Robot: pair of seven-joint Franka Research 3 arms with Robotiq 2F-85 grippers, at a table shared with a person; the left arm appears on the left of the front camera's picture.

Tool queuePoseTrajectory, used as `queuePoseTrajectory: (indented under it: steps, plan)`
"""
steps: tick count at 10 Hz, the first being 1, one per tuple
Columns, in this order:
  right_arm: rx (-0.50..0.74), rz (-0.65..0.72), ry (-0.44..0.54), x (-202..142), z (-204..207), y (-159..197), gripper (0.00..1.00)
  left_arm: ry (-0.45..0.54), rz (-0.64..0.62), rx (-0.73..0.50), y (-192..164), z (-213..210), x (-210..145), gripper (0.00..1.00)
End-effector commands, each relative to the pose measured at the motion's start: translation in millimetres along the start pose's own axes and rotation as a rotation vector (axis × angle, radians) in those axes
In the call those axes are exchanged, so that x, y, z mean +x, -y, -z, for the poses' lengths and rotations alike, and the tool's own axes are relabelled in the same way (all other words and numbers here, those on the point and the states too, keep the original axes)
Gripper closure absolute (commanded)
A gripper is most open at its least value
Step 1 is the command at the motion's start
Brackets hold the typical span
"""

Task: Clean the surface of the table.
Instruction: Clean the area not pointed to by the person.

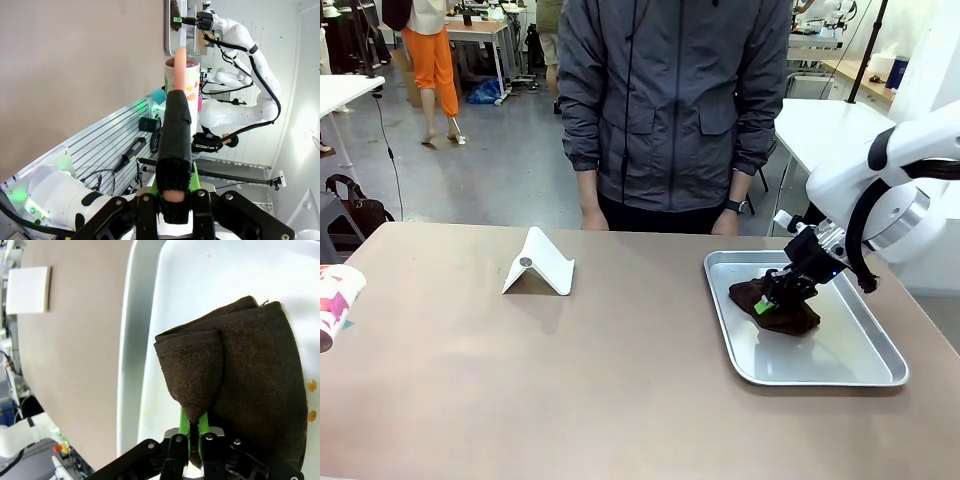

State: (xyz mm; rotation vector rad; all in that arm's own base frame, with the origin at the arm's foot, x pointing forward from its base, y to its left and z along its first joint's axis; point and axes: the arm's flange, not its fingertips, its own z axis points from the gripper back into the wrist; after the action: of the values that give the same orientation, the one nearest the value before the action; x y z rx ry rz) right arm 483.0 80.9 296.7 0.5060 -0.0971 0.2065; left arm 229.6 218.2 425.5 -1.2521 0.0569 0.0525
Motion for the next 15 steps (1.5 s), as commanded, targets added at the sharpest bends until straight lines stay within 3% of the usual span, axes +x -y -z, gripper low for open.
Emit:
queuePoseTrajectory:
  steps: [1,3,7,10,13,15]
  plan:
    - [0.028,0.015,0.007,-6,9,0,0.93,-0.002,0.007,-0.018,4,-2,-3,0.78]
    - [0.096,0.017,0.000,-8,1,-4,0.93,-0.002,0.007,-0.018,4,-2,-3,0.78]
    - [0.372,0.110,0.111,-34,-91,-12,0.93,-0.002,0.007,-0.018,4,-2,-3,0.78]
    - [0.704,0.201,0.115,-62,-143,-5,0.93,-0.002,0.007,-0.018,4,-2,-3,0.78]
    - [0.861,0.301,0.137,-124,-179,12,0.93,-0.002,0.007,-0.018,4,-2,-3,0.78]
    - [0.865,0.316,0.153,-180,-186,27,0.93,-0.002,0.007,-0.018,4,-2,-3,0.78]
